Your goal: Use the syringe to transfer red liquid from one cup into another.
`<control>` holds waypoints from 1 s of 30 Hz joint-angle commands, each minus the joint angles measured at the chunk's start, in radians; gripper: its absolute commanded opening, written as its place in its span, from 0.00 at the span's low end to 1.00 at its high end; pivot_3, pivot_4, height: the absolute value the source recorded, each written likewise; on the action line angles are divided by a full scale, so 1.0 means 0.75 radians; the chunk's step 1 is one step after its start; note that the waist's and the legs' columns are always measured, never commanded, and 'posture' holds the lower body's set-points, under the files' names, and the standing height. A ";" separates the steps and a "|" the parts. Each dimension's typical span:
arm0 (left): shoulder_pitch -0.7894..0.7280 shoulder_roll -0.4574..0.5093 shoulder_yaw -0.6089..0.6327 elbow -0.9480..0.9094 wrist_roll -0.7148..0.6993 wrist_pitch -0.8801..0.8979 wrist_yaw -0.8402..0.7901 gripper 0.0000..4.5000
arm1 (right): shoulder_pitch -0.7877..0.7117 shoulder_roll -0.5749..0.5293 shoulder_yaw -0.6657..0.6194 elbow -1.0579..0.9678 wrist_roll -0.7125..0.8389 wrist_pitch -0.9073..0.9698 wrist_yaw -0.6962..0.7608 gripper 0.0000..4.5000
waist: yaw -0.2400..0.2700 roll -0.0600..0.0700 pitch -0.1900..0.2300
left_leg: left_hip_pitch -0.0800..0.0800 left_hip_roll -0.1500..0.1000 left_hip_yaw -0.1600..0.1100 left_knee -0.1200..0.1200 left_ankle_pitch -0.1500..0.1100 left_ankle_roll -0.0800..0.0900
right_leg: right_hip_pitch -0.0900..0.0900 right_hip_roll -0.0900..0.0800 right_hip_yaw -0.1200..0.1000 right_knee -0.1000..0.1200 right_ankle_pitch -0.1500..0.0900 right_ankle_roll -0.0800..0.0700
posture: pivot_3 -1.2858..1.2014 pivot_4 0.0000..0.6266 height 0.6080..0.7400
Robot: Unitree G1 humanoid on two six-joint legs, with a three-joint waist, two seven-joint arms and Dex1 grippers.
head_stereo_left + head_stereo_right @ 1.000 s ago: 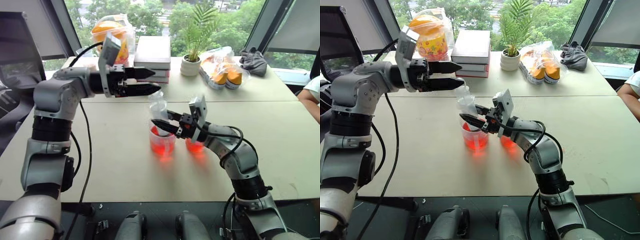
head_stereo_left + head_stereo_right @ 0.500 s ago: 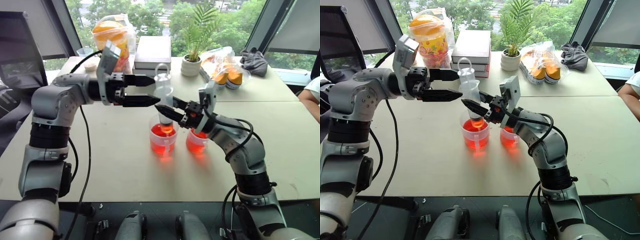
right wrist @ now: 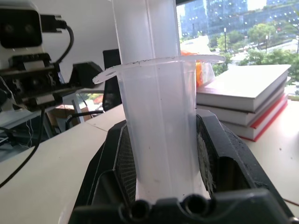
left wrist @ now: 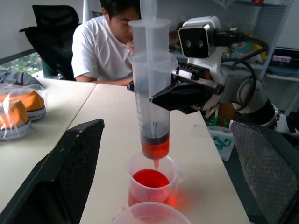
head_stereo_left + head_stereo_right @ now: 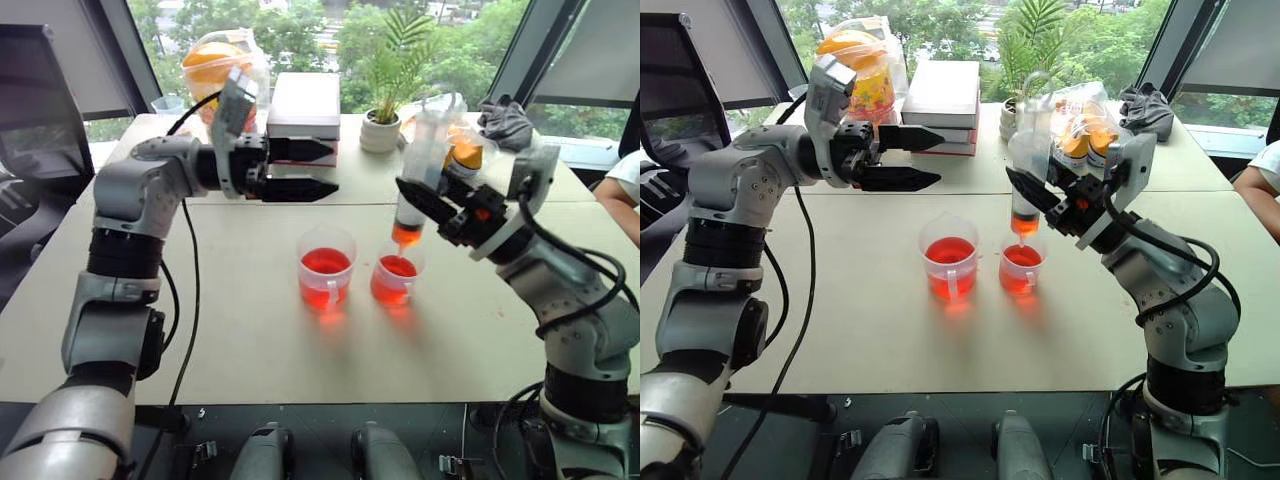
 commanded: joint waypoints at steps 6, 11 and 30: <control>-0.237 -0.176 -0.019 0.252 0.061 -0.133 -0.070 0.99 | 0.048 0.015 0.020 0.013 -0.083 -0.158 -0.007 0.31 | 0.000 0.000 0.000 | 0.000 0.000 0.000 0.000 0.000 0.000 | 0.000 0.001 0.000 0.000 0.000 0.000 | 0.52 0.24 1.00; -0.336 -0.295 -0.012 0.432 0.123 -0.232 -0.065 0.99 | 0.065 0.016 0.032 0.007 -0.102 -0.181 -0.017 0.31 | 0.002 0.000 0.000 | -0.001 0.000 0.000 0.000 0.000 0.000 | 0.000 0.001 0.000 -0.001 0.000 0.000 | 0.52 0.24 1.00; -0.432 -0.456 0.039 0.681 0.225 -0.376 -0.076 0.04 | 0.081 0.011 0.085 -0.040 -0.102 -0.166 -0.042 0.31 | 0.000 -0.001 0.000 | -0.001 0.000 -0.001 0.000 0.000 0.000 | 0.000 0.002 0.000 -0.001 0.000 0.000 | 0.52 0.24 1.00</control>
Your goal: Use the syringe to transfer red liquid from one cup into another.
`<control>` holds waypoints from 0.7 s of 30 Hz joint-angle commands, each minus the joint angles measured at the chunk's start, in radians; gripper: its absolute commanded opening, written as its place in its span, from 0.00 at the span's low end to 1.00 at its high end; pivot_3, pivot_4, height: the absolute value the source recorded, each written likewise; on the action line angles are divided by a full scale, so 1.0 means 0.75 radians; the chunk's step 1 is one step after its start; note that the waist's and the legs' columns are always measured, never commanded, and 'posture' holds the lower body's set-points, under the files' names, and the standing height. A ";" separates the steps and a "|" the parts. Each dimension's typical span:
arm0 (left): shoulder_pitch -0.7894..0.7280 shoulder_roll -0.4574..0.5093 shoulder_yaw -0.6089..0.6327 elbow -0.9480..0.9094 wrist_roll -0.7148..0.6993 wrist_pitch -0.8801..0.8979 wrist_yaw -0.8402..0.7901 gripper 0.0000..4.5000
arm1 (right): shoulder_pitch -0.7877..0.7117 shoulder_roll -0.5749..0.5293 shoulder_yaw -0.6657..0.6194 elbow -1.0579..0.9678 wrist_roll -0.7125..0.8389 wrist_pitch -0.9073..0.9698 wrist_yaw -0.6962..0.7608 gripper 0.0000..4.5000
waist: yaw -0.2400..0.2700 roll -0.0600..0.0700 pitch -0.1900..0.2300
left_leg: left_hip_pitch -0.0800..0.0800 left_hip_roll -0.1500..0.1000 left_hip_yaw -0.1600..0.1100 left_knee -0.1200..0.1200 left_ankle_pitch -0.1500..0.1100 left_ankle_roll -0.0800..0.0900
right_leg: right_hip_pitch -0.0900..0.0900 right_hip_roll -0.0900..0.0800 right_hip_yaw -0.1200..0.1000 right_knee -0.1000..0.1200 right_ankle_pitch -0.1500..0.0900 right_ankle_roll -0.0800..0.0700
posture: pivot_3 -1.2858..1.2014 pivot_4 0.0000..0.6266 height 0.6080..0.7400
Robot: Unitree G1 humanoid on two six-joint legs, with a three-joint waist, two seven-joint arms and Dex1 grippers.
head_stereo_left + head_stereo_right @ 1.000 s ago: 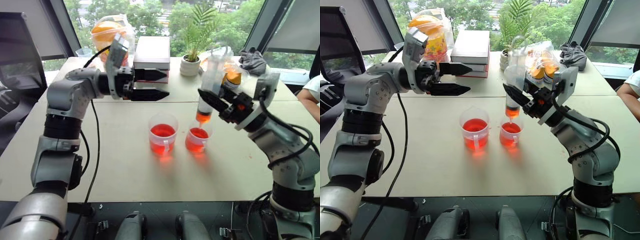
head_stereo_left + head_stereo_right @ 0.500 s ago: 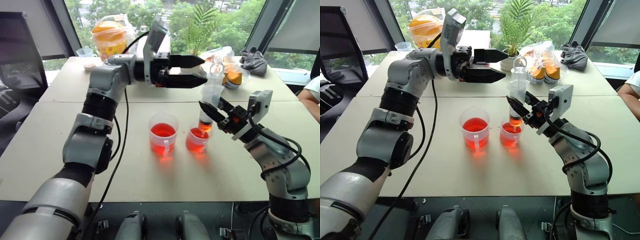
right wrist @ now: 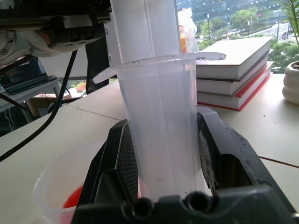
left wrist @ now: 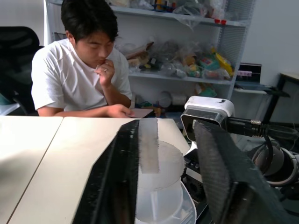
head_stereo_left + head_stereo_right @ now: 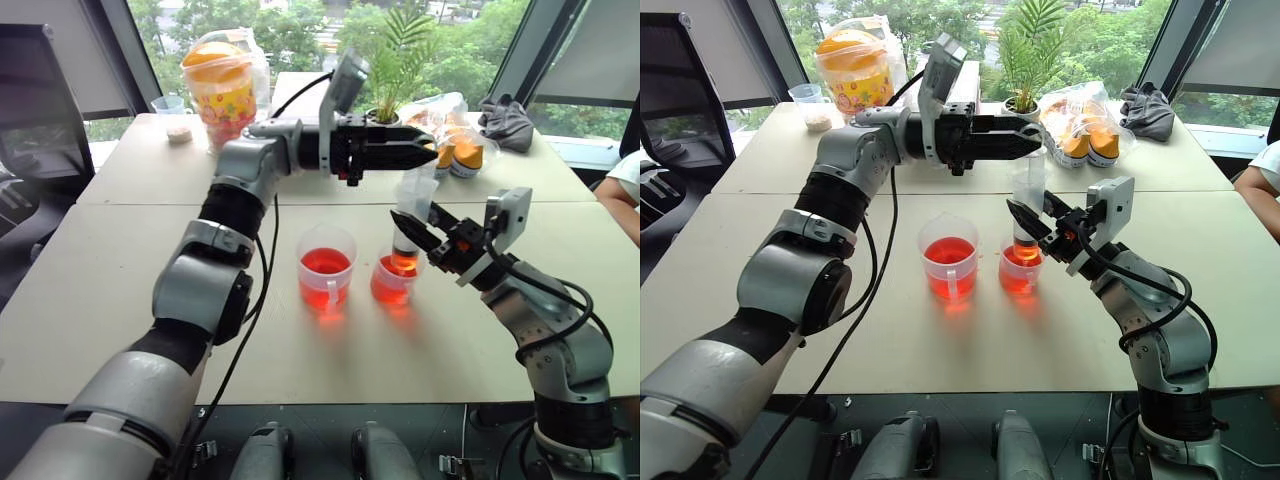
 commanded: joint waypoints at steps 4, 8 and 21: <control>-0.022 -0.010 -0.006 -0.051 0.031 -0.033 -0.036 0.02 | -0.037 -0.026 -0.034 -0.064 0.011 -0.014 -0.011 0.31 | 0.002 0.000 0.000 | 0.000 0.000 0.000 0.000 0.000 0.000 | 0.000 0.000 0.000 0.000 0.000 0.000 | 0.52 0.24 1.00; 0.012 -0.016 -0.035 -0.080 0.060 -0.040 -0.056 0.02 | -0.057 -0.049 -0.050 -0.084 0.021 0.001 -0.016 0.31 | 0.002 0.000 0.000 | 0.000 0.000 0.000 0.000 0.000 0.000 | 0.000 0.000 0.000 0.000 0.000 0.000 | 0.52 0.24 1.00; 0.181 -0.052 -0.112 -0.192 0.127 -0.002 -0.058 0.02 | -0.169 -0.140 -0.156 -0.144 0.129 0.094 -0.056 0.31 | 0.002 0.000 0.000 | 0.000 0.000 0.000 0.000 0.000 0.000 | 0.000 0.000 0.000 0.000 0.000 0.000 | 0.52 0.24 1.00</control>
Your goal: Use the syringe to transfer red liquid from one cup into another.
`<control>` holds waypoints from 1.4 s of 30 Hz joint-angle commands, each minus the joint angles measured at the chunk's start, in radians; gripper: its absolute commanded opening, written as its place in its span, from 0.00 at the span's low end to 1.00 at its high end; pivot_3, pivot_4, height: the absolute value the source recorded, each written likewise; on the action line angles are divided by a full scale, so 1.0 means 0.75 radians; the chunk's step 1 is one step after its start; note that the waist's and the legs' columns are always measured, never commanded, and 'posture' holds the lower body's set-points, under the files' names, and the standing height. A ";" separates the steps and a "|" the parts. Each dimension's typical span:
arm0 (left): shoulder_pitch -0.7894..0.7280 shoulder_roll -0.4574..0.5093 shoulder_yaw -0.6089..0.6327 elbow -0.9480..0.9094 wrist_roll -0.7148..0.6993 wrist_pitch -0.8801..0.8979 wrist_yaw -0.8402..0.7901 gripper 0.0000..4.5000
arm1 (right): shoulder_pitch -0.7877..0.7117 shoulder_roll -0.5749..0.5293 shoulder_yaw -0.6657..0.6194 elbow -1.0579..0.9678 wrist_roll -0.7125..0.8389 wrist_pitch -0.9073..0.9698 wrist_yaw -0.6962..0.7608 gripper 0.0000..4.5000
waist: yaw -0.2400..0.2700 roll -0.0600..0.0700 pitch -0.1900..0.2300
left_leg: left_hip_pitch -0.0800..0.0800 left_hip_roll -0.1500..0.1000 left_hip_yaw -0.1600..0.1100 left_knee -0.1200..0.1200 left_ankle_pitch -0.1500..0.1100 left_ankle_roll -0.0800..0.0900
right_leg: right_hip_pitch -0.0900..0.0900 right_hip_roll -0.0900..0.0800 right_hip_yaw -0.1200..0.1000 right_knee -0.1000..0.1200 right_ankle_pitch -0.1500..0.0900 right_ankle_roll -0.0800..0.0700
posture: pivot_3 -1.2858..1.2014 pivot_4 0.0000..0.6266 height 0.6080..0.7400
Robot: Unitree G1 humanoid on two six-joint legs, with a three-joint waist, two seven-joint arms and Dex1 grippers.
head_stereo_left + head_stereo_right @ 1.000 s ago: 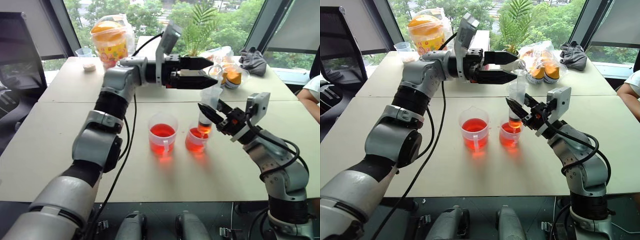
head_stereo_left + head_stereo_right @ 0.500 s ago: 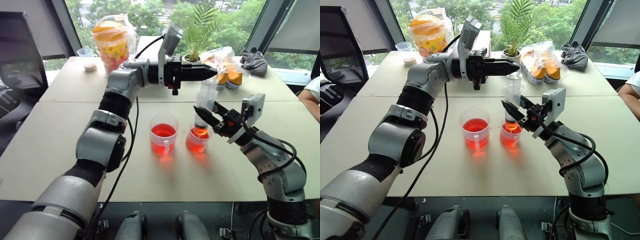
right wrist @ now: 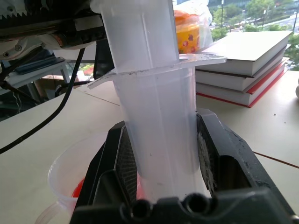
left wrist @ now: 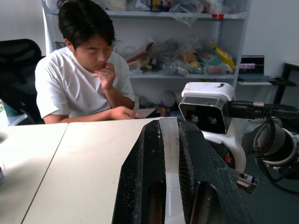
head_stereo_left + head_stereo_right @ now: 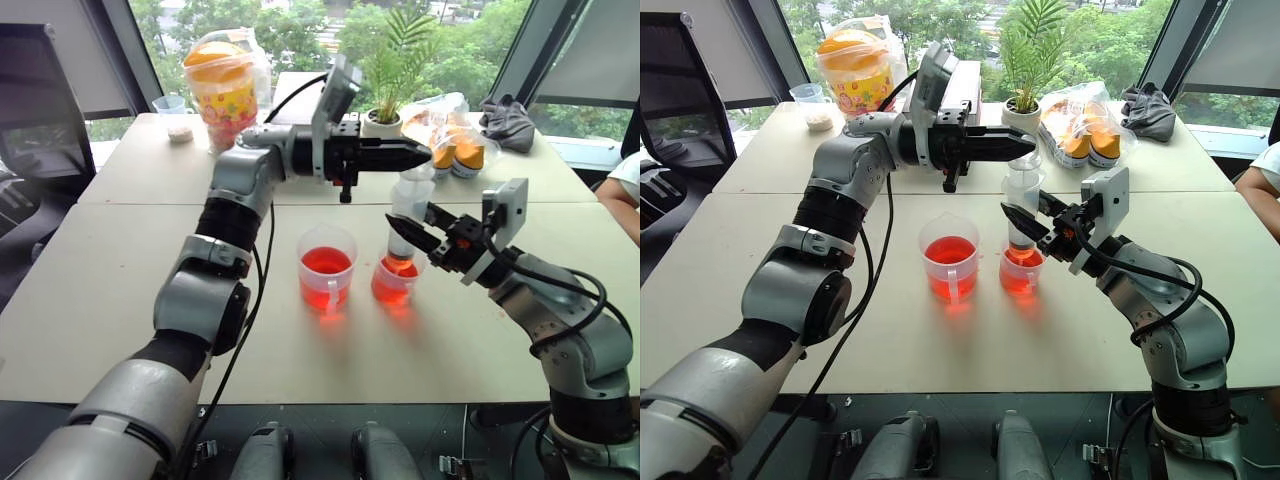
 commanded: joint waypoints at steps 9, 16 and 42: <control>0.103 -0.049 -0.128 -0.025 0.078 0.024 -0.017 0.02 | -0.151 -0.066 -0.185 -0.085 0.084 -0.041 -0.060 0.31 | 0.000 0.000 0.000 | 0.000 0.000 0.000 0.000 0.000 0.000 | 0.000 0.000 0.000 0.000 0.000 0.000 | 0.52 0.24 1.00; 0.114 -0.048 -0.131 -0.050 0.073 0.047 -0.017 0.02 | -0.155 -0.077 -0.186 -0.079 0.117 -0.036 -0.076 0.31 | 0.000 0.000 0.000 | 0.000 0.000 0.000 0.000 0.000 0.000 | 0.000 0.000 0.000 0.000 0.000 0.000 | 0.52 0.24 1.00; 0.264 0.460 -0.022 -0.474 -0.045 0.290 -0.113 0.99 | -0.267 -0.069 -0.215 -0.026 0.325 0.170 -0.213 0.31 | 0.003 0.000 0.000 | 0.000 0.001 0.000 0.001 0.000 0.000 | 0.000 -0.001 0.000 0.002 0.000 0.000 | 0.52 0.24 1.00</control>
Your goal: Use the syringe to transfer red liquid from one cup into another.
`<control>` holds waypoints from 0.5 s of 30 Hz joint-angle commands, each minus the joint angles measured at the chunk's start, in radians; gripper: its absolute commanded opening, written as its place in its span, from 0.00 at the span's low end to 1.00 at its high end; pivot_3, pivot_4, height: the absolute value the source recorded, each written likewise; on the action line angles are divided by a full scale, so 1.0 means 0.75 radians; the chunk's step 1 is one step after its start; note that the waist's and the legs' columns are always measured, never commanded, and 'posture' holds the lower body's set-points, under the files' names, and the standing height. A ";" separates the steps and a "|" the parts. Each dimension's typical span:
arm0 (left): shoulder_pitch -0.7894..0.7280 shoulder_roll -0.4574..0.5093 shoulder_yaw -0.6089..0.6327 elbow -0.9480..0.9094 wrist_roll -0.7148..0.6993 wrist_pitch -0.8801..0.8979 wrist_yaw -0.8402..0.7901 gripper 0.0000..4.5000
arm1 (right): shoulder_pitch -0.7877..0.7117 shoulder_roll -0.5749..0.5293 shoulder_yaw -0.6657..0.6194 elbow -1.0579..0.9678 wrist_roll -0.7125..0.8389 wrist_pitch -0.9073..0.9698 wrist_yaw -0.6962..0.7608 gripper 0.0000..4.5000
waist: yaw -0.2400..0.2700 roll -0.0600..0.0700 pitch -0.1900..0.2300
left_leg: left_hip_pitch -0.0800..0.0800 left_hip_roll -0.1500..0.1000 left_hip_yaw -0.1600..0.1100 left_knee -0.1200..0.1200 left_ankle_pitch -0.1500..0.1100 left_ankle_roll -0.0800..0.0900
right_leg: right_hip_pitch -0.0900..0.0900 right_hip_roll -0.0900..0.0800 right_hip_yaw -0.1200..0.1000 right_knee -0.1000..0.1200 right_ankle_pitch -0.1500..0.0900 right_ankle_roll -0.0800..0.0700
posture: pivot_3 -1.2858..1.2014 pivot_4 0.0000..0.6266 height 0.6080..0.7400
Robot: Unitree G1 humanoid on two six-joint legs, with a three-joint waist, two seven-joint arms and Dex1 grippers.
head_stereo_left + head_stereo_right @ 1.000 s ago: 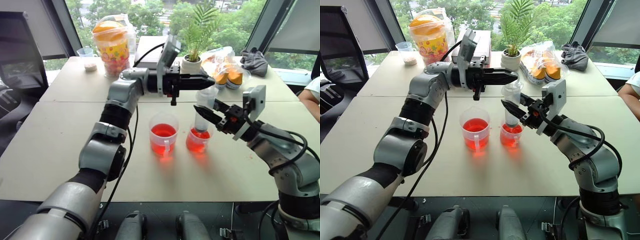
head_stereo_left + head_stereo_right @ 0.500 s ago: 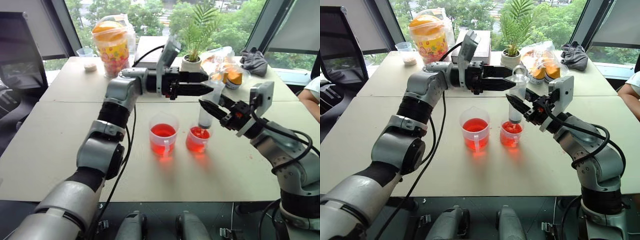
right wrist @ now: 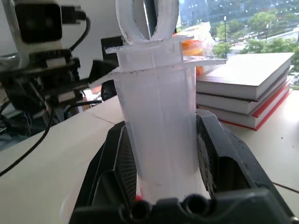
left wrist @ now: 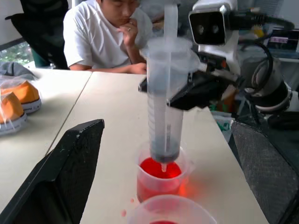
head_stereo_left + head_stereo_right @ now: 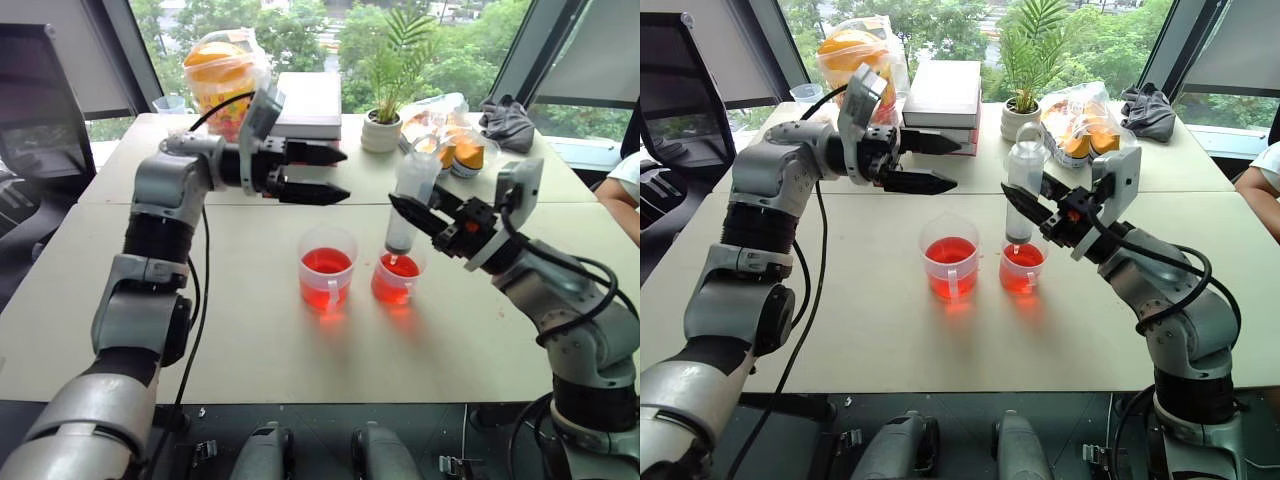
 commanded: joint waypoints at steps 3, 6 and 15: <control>0.053 0.086 0.008 -0.173 -0.040 0.045 0.000 0.99 | -0.219 -0.119 -0.238 0.047 0.255 0.285 -0.297 0.31 | 0.004 0.000 0.000 | 0.000 0.000 0.000 0.000 0.000 0.000 | 0.000 -0.002 -0.001 0.000 0.000 0.000 | 0.52 0.24 1.00; 0.096 0.112 0.013 -0.224 -0.055 0.063 0.020 0.99 | -0.306 -0.216 -0.324 0.170 0.327 0.515 -0.494 0.31 | 0.003 0.000 0.000 | 0.000 -0.001 0.000 0.000 0.000 0.000 | 0.001 -0.006 -0.001 -0.001 0.000 0.000 | 0.52 0.24 1.00; 0.180 0.124 0.023 -0.321 -0.109 0.101 0.090 0.99 | -0.351 -0.454 -0.076 0.553 0.113 1.040 -0.561 0.31 | -0.006 0.000 0.000 | 0.000 0.000 0.001 -0.001 0.000 0.000 | 0.000 -0.007 0.000 -0.002 0.000 -0.001 | 0.52 0.24 1.00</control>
